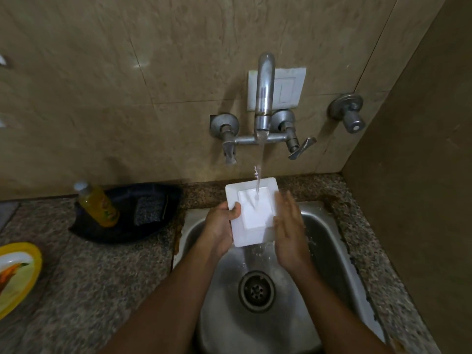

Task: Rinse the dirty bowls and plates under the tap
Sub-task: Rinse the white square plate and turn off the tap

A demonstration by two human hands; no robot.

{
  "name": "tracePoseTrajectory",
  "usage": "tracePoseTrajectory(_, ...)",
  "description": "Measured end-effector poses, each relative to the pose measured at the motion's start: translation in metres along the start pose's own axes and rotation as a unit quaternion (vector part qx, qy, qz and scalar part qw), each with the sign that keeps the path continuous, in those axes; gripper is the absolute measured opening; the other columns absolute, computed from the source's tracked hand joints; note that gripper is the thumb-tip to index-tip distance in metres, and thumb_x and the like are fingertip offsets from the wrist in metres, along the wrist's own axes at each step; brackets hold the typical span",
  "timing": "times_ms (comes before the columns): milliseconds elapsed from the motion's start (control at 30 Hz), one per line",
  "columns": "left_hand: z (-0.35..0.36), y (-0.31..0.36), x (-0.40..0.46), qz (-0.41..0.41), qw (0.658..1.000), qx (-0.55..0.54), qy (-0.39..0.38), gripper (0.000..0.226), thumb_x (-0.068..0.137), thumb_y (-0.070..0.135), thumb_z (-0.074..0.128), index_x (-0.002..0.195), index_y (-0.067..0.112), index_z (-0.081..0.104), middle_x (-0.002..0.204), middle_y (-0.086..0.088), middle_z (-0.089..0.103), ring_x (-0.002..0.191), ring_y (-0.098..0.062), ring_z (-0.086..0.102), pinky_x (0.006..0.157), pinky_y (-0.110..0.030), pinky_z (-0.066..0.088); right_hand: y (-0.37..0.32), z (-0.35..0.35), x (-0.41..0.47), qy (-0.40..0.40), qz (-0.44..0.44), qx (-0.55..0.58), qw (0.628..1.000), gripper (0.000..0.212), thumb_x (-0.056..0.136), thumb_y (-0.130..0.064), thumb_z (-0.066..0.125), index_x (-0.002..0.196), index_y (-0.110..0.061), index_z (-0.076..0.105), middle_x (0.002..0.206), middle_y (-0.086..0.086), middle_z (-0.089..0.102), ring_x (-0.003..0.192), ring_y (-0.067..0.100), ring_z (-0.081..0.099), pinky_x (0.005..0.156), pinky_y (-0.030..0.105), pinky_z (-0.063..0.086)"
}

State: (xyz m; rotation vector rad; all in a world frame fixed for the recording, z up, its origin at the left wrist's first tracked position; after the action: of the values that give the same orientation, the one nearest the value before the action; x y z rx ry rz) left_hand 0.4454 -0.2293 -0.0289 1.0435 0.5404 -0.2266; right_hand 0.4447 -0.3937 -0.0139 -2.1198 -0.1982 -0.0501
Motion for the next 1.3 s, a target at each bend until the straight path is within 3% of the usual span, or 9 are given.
tracePoseTrajectory(67, -0.005, 0.000, -0.005, -0.002, 1.000, 0.009, -0.021, 0.023, 0.098, 0.010, 0.053, 0.117, 0.010, 0.065, 0.111, -0.013, 0.073, 0.103, -0.034, 0.068, 0.093, -0.053, 0.052, 0.008, 0.001, -0.003, 0.009, 0.148, 0.297, 0.943, 0.048, 0.099, -0.020, 0.049, 0.145, -0.029, 0.035, 0.139, 0.003, 0.052, 0.119, 0.014, 0.057, 0.096, 0.030, 0.051)
tracePoseTrajectory(133, -0.017, -0.003, -0.009, 0.004, 0.999, 0.009, -0.034, 0.024, 0.097, 0.007, 0.052, 0.118, 0.007, 0.065, 0.109, -0.013, 0.074, 0.097, -0.031, 0.071, 0.087, -0.048, 0.055, 0.012, 0.003, -0.009, -0.034, 0.218, 0.398, 0.891, 0.035, 0.096, -0.007, 0.052, 0.130, -0.014, 0.055, 0.119, 0.011, 0.067, 0.104, 0.024, 0.067, 0.089, 0.038, 0.056)
tracePoseTrajectory(200, -0.030, -0.004, -0.014, 0.011, 0.999, 0.013, -0.049, 0.028, 0.095, 0.007, 0.053, 0.121, 0.005, 0.063, 0.112, -0.016, 0.072, 0.099, -0.032, 0.071, 0.085, -0.047, 0.057, 0.015, 0.010, -0.015, -0.078, 0.242, 0.390, 0.885, 0.028, 0.096, -0.006, 0.051, 0.121, -0.007, 0.062, 0.116, 0.014, 0.070, 0.108, 0.033, 0.065, 0.098, 0.052, 0.049)
tracePoseTrajectory(433, -0.048, 0.004, -0.027, 0.023, 0.997, 0.040, -0.064, 0.035, 0.091, 0.012, 0.056, 0.122, -0.003, 0.062, 0.121, -0.023, 0.067, 0.111, -0.038, 0.064, 0.099, -0.057, 0.048, 0.022, 0.027, -0.024, -0.112, 0.246, 0.375, 0.887, 0.030, 0.098, -0.004, 0.047, 0.126, -0.003, 0.059, 0.119, 0.018, 0.067, 0.111, 0.036, 0.063, 0.099, 0.055, 0.047)
tracePoseTrajectory(633, -0.009, 0.001, -0.021, 0.009, 0.996, 0.065, -0.065, 0.033, 0.100, 0.024, 0.051, 0.122, 0.002, 0.063, 0.118, -0.018, 0.069, 0.111, -0.035, 0.066, 0.099, -0.055, 0.049, 0.036, 0.002, -0.020, -0.049, 0.247, 0.401, 0.881, 0.027, 0.100, -0.004, 0.043, 0.119, -0.008, 0.061, 0.108, 0.010, 0.073, 0.103, 0.026, 0.068, 0.091, 0.043, 0.052)
tracePoseTrajectory(833, 0.024, 0.001, -0.010, -0.013, 0.992, 0.113, -0.056, 0.041, 0.099, 0.044, 0.048, 0.122, 0.015, 0.066, 0.115, -0.010, 0.072, 0.107, -0.030, 0.069, 0.099, -0.056, 0.049, 0.048, -0.014, -0.009, -0.015, 0.252, 0.429, 0.867, 0.032, 0.101, -0.007, 0.040, 0.129, -0.005, 0.056, 0.120, 0.015, 0.067, 0.108, 0.030, 0.064, 0.084, 0.040, 0.055)
tracePoseTrajectory(1000, 0.012, 0.003, -0.007, -0.161, 0.975, 0.156, -0.010, 0.077, 0.090, 0.075, 0.029, 0.119, 0.013, 0.063, 0.113, -0.014, 0.066, 0.107, -0.038, 0.059, 0.089, -0.052, 0.041, 0.048, -0.019, -0.004, -0.018, 0.199, 0.358, 0.912, 0.027, 0.099, -0.003, 0.046, 0.122, -0.003, 0.060, 0.116, 0.019, 0.068, 0.100, 0.025, 0.065, 0.078, 0.029, 0.053)
tracePoseTrajectory(1167, 0.011, 0.015, -0.014, -0.170, 0.985, -0.005, -0.030, 0.033, 0.096, 0.010, 0.039, 0.117, -0.009, 0.056, 0.116, -0.032, 0.063, 0.109, -0.047, 0.061, 0.085, -0.057, 0.055, 0.034, -0.023, 0.005, -0.053, 0.129, 0.253, 0.957, 0.023, 0.091, 0.003, 0.058, 0.108, -0.004, 0.070, 0.104, 0.005, 0.074, 0.098, 0.016, 0.067, 0.085, 0.029, 0.050)
tracePoseTrajectory(1300, -0.001, 0.009, -0.004, -0.122, 0.990, 0.068, -0.012, 0.039, 0.084, -0.007, 0.042, 0.120, -0.009, 0.056, 0.111, -0.028, 0.064, 0.104, -0.043, 0.062, 0.087, -0.051, 0.056, 0.034, -0.022, 0.004, -0.076, 0.148, 0.312, 0.935, 0.036, 0.092, -0.002, 0.057, 0.122, -0.018, 0.067, 0.130, 0.002, 0.063, 0.122, 0.016, 0.057, 0.093, 0.027, 0.050)
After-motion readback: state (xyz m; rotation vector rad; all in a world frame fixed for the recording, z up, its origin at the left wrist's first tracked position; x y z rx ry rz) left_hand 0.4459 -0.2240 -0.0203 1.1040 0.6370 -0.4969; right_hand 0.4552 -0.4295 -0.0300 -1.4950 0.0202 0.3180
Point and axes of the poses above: each hand's wrist, its own x-axis towards the middle knuckle, its own z-axis out of the palm, y = z × x, the point moved 5 cm from there along x, towards the middle knuckle
